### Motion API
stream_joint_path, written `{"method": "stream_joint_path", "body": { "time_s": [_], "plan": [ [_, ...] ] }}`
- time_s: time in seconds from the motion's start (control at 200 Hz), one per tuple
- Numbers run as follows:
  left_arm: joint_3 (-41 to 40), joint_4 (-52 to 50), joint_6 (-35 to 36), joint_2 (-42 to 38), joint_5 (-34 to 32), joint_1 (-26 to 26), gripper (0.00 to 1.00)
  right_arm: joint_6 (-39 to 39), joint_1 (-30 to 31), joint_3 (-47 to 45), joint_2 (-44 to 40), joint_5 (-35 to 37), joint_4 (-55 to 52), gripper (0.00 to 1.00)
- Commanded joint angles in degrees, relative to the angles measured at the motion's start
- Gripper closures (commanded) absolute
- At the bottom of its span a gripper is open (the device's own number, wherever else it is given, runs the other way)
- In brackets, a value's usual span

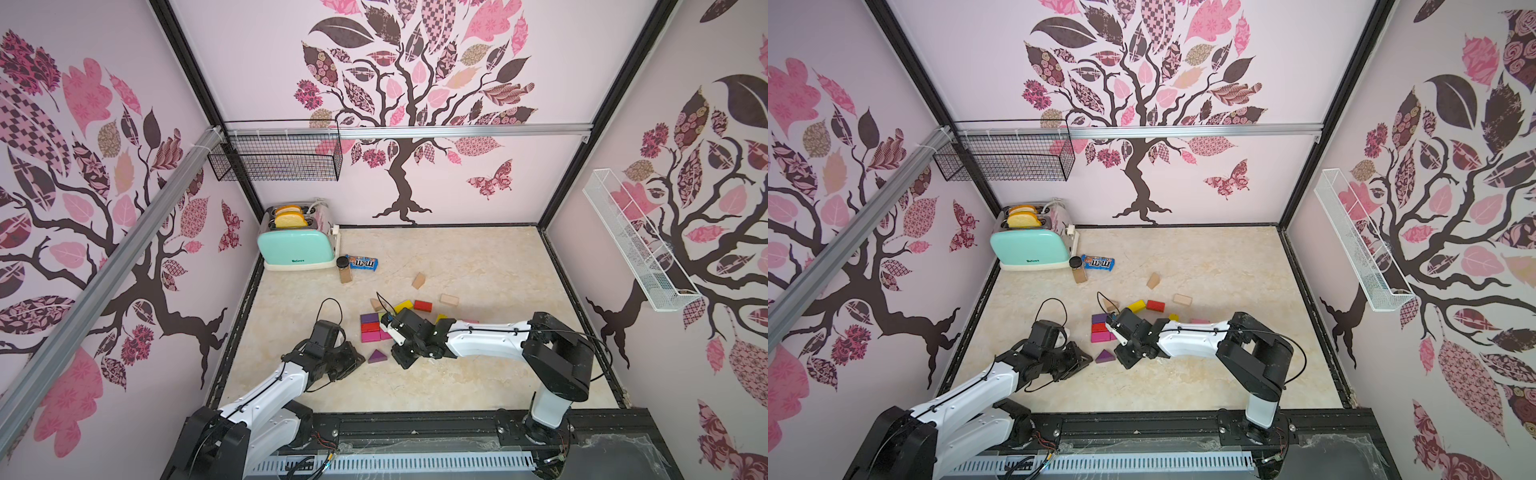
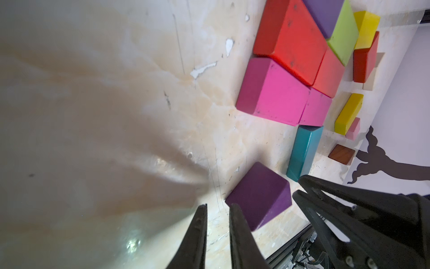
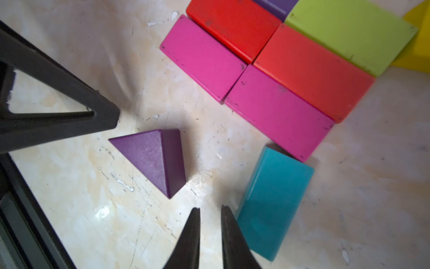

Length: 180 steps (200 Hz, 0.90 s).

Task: Assemble a piece of candy with building blocks
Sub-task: Assemble the building block at the center of the board.

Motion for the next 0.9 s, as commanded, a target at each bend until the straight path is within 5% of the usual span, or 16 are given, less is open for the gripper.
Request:
{"method": "stream_joint_path", "body": {
  "time_s": [0.0, 0.895],
  "plan": [
    [-0.39, 2.24, -1.43, 0.62, 0.68, -0.68, 0.79, 0.21, -0.14, 1.44, 1.55, -1.31, 0.92, 0.79],
    [3.97, 9.51, -2.64, 10.46, 0.80, -2.68, 0.81, 1.63, -0.22, -0.84, -0.95, -1.78, 0.61, 0.78]
  ]
}}
